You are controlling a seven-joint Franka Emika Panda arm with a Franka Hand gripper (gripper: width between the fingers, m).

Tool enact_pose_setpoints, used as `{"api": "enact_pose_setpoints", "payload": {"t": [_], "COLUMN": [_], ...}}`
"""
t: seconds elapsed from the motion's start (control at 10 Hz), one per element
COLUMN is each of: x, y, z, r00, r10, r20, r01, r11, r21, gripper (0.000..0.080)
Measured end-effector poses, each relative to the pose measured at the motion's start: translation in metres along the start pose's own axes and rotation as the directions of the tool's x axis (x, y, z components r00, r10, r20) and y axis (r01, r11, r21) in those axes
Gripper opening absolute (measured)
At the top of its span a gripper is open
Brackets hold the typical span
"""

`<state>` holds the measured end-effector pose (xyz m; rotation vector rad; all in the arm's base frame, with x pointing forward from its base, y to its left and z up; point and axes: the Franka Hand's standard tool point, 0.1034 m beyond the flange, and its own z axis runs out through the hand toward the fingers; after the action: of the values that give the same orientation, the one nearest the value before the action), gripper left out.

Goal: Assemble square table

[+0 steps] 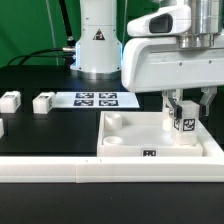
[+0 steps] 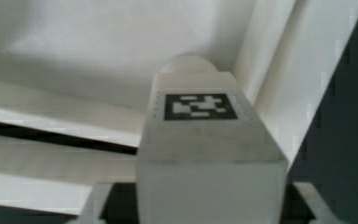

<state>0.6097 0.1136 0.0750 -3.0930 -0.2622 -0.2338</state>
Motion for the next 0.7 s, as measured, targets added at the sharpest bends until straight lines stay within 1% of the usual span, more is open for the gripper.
{"api": "enact_pose_setpoints", "payload": {"t": [0.1,0.3,0.4,0.6,0.7], "x": [0.0,-0.0002,-0.0001,0.0002,-0.0002], "y": [0.0,0.0014,0.0048,0.0016,0.0006], "z": [0.0,0.0002,0.0002,0.0004,0.0005], "r00": [1.0,0.991,0.977,0.908,0.857], "r10": [0.005,0.136,0.212,0.42,0.516], "r20": [0.0,0.0,-0.002,-0.007,-0.005], "r01": [-0.005,-0.136,-0.212,-0.42,-0.516], "r11": [1.0,0.991,0.977,0.908,0.856], "r21": [0.0,0.001,0.006,0.014,0.013], "gripper": [0.029,0.029,0.029,0.029,0.029]}}
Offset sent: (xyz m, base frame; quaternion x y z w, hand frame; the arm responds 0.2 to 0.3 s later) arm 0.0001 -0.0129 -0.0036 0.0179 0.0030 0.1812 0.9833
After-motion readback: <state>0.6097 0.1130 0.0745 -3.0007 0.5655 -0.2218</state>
